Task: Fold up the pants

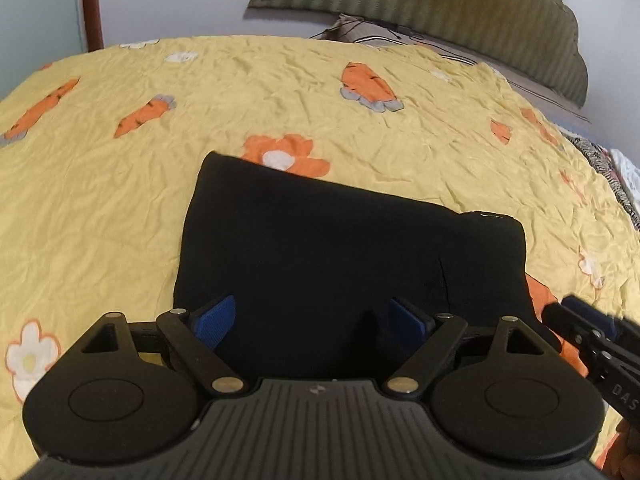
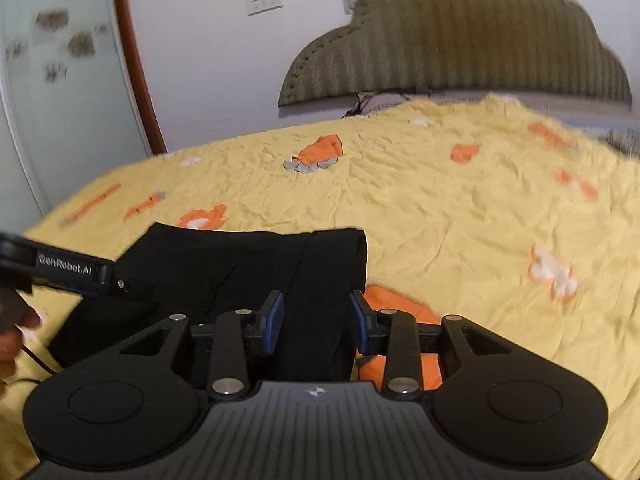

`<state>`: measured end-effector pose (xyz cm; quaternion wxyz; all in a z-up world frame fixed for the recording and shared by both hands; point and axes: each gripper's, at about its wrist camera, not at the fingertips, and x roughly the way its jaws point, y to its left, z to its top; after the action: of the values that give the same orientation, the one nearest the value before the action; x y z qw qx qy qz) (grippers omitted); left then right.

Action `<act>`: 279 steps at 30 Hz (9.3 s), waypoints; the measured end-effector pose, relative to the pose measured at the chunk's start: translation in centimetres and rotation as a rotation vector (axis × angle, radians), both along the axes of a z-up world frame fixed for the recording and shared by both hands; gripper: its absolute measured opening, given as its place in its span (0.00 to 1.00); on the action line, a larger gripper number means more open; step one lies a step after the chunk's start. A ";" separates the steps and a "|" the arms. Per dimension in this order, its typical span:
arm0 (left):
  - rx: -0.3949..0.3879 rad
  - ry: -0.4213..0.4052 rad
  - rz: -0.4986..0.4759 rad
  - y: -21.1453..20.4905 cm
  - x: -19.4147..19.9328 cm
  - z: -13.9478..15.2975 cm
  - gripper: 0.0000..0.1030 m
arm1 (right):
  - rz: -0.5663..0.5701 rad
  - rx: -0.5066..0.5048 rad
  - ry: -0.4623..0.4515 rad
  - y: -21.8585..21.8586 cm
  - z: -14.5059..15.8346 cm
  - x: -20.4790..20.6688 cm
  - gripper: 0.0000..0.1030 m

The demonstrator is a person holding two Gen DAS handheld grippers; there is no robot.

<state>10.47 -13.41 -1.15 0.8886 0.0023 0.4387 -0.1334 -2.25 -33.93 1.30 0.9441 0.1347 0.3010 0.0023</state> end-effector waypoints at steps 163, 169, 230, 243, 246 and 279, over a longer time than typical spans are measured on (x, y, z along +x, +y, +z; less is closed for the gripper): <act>-0.322 0.227 0.103 13.0 1.5 -1.7 0.18 | 0.576 -0.139 -0.131 23.2 -2.4 0.7 0.09; -0.252 0.156 0.139 15.6 -1.6 -0.3 0.17 | 0.665 -0.080 -0.136 25.3 -1.7 -0.6 0.09; 0.095 -0.124 -0.044 -0.2 1.9 -2.6 0.94 | -0.062 -0.105 0.025 4.9 0.7 8.2 0.45; 0.113 -0.147 -0.052 0.1 0.0 -3.0 0.97 | 0.168 -0.121 0.101 7.8 -0.9 4.7 0.44; 0.100 -0.139 -0.048 0.3 -0.2 -2.9 0.97 | 0.167 -0.141 0.069 8.5 -0.2 3.9 0.44; 0.072 -0.103 0.083 8.5 -9.3 -0.3 0.95 | 0.023 -0.169 0.074 13.1 1.0 -2.3 0.79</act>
<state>1.20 -4.88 -1.49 0.9141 0.0228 0.3967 -0.0806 -4.54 -20.87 2.25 0.9403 0.0510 0.3362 -0.0170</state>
